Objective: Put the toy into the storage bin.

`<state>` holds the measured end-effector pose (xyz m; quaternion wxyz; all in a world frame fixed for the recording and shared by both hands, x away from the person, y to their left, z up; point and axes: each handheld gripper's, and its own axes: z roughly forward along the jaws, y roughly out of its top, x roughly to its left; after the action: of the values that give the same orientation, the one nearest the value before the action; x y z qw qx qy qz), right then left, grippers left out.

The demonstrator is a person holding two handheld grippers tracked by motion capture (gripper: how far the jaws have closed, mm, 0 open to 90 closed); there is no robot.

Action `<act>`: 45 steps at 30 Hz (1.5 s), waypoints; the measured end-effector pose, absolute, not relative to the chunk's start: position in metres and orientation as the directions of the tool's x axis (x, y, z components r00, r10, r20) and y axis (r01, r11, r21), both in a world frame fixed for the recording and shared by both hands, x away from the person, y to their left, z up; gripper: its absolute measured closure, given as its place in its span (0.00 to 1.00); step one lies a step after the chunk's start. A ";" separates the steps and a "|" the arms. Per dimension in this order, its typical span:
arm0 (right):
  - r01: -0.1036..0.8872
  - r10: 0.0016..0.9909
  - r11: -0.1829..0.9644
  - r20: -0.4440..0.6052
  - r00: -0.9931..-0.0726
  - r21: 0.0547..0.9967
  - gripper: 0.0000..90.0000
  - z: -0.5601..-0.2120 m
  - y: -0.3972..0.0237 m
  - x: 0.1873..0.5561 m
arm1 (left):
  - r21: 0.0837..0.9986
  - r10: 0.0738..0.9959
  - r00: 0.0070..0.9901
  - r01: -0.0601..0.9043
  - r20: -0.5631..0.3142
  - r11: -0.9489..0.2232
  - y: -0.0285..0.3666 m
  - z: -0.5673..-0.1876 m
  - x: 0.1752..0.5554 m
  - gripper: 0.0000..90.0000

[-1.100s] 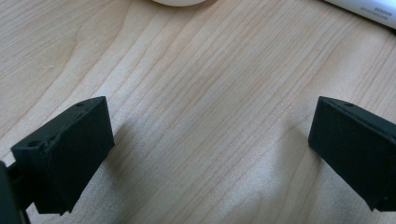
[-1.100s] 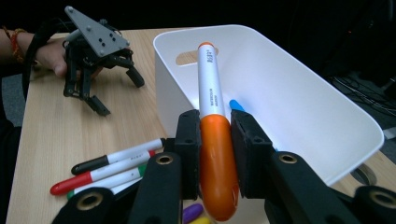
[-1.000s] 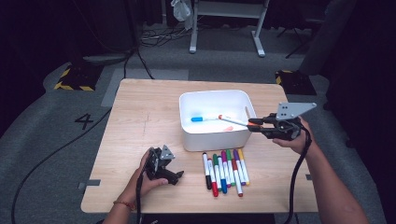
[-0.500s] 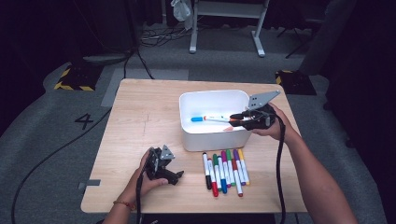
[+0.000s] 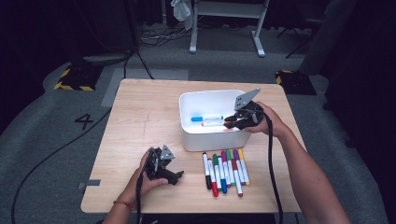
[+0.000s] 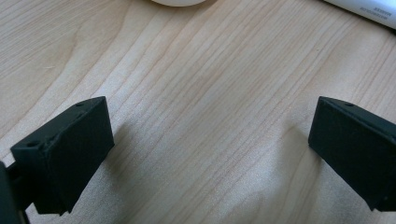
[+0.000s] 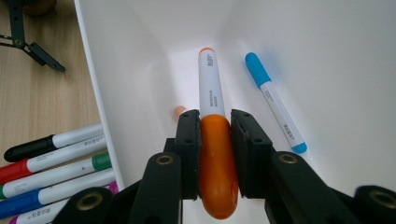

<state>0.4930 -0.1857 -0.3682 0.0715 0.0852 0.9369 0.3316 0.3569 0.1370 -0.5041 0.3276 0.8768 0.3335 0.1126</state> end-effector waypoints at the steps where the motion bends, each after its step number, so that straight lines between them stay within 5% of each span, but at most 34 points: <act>1: 0.114 0.202 0.767 -0.069 -0.977 0.631 0.83 -0.368 -0.185 0.493 | 0.650 0.658 0.752 0.511 -0.021 -0.563 0.137 -0.504 0.357 0.00; 21: 0.134 0.202 0.823 -0.064 -0.977 0.551 0.79 -0.363 -0.185 0.490 | 0.650 0.658 0.752 0.511 -0.021 -0.563 0.137 -0.504 0.357 0.00; 36: 0.178 0.378 0.686 -0.137 -0.916 0.706 0.55 -0.337 -0.227 0.459 | 0.651 0.658 0.752 0.511 -0.023 -0.562 0.137 -0.504 0.357 0.00; 45: 0.173 0.444 0.601 -0.147 -0.884 0.780 0.50 -0.330 -0.262 0.424 | 0.650 0.659 0.752 0.510 -0.020 -0.563 0.137 -0.504 0.357 0.00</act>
<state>0.4237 -0.2618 -0.3303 0.1653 0.1754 0.8793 0.4108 0.3569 0.1368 -0.5041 0.3276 0.8768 0.3333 0.1133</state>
